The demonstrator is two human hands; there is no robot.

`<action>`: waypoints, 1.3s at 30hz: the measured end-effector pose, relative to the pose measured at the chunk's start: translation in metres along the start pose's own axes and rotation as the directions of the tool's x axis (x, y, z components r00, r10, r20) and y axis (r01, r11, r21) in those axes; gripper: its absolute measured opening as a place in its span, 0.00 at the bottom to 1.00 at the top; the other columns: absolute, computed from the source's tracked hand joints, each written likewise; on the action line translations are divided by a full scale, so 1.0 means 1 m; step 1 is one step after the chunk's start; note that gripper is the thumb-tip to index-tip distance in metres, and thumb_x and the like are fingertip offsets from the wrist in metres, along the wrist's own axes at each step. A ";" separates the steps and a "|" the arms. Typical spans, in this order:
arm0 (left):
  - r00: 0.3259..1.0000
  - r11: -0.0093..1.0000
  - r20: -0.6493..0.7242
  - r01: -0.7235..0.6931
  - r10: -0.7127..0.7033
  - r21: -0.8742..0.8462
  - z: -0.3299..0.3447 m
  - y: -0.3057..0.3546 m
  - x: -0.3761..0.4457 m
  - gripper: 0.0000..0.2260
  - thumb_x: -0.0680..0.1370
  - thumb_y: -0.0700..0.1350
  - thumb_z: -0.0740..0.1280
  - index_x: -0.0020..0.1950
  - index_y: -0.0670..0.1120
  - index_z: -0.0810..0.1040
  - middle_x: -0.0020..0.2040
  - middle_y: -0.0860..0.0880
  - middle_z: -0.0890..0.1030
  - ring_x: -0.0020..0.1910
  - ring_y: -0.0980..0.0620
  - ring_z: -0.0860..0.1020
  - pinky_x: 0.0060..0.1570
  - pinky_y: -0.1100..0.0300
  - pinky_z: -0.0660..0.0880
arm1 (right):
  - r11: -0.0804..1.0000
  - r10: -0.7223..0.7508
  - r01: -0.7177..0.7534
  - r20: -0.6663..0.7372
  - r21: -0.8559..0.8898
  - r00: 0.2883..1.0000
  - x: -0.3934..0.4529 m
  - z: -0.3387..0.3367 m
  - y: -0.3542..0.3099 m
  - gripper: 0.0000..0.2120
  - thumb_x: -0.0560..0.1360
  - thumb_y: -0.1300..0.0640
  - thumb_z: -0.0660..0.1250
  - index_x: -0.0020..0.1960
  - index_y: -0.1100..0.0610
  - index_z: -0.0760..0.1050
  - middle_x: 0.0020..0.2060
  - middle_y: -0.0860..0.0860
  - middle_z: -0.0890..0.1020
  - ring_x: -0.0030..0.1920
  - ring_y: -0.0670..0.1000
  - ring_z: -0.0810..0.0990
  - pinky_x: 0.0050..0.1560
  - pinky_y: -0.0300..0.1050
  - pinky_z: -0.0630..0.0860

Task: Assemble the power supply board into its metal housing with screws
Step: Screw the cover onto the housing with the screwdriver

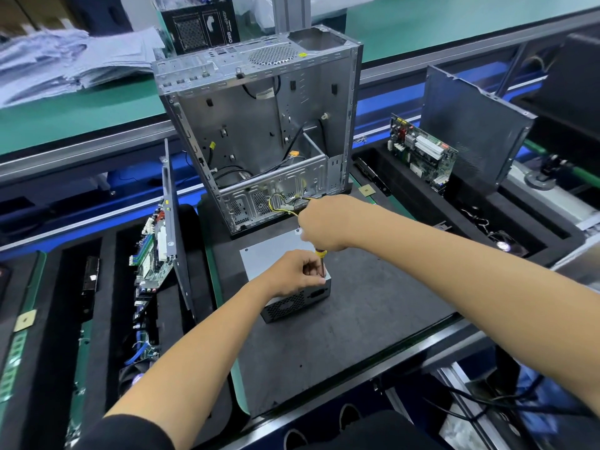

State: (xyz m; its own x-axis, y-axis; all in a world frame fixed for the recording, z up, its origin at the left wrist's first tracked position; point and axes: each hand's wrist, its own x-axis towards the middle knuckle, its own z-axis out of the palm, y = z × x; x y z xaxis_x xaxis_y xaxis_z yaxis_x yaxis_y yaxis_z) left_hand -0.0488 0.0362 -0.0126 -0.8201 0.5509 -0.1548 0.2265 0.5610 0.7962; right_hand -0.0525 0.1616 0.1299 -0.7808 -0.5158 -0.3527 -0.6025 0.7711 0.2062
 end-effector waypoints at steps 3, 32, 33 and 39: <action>1.000 1.000 0.023 0.011 -0.011 0.014 -0.002 0.001 0.001 0.04 0.72 0.38 0.73 0.40 0.43 0.79 0.29 0.57 0.73 0.28 0.63 0.70 0.33 0.72 0.67 | 0.996 -0.053 0.046 0.098 0.077 0.994 -0.003 -0.002 0.003 0.10 0.77 0.60 0.59 0.57 0.61 0.69 0.50 0.54 0.67 0.33 0.51 0.69 0.29 0.45 0.60; 0.997 0.997 0.064 0.043 -0.046 0.058 -0.005 0.010 0.001 0.04 0.74 0.38 0.72 0.47 0.40 0.80 0.33 0.53 0.73 0.32 0.60 0.70 0.40 0.65 0.70 | 0.982 -0.126 0.127 -0.012 0.143 0.992 -0.004 0.004 0.004 0.14 0.77 0.55 0.60 0.60 0.60 0.69 0.56 0.56 0.71 0.49 0.58 0.78 0.39 0.47 0.70; 0.997 0.998 0.065 0.045 -0.049 0.053 -0.005 0.010 0.000 0.04 0.74 0.38 0.72 0.47 0.39 0.80 0.33 0.53 0.73 0.32 0.59 0.70 0.41 0.65 0.71 | 0.975 -0.147 0.150 -0.030 0.166 0.989 -0.003 0.003 0.004 0.12 0.76 0.59 0.61 0.58 0.61 0.70 0.55 0.57 0.73 0.49 0.58 0.78 0.36 0.46 0.69; 0.996 0.998 0.077 0.035 -0.040 0.059 -0.005 0.011 0.002 0.03 0.74 0.37 0.72 0.46 0.42 0.79 0.31 0.56 0.73 0.29 0.64 0.71 0.36 0.73 0.68 | 0.995 -0.089 0.097 -0.189 0.035 0.978 -0.003 0.003 0.005 0.12 0.77 0.53 0.63 0.40 0.58 0.66 0.36 0.53 0.73 0.36 0.56 0.76 0.31 0.43 0.66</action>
State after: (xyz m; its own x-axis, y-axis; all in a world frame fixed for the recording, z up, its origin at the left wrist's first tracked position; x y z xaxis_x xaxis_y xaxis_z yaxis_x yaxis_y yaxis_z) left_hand -0.0510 0.0401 -0.0014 -0.7855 0.5743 -0.2308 0.2285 0.6156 0.7542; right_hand -0.0520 0.1682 0.1289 -0.7413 -0.6435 -0.1909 -0.6693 0.7300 0.1385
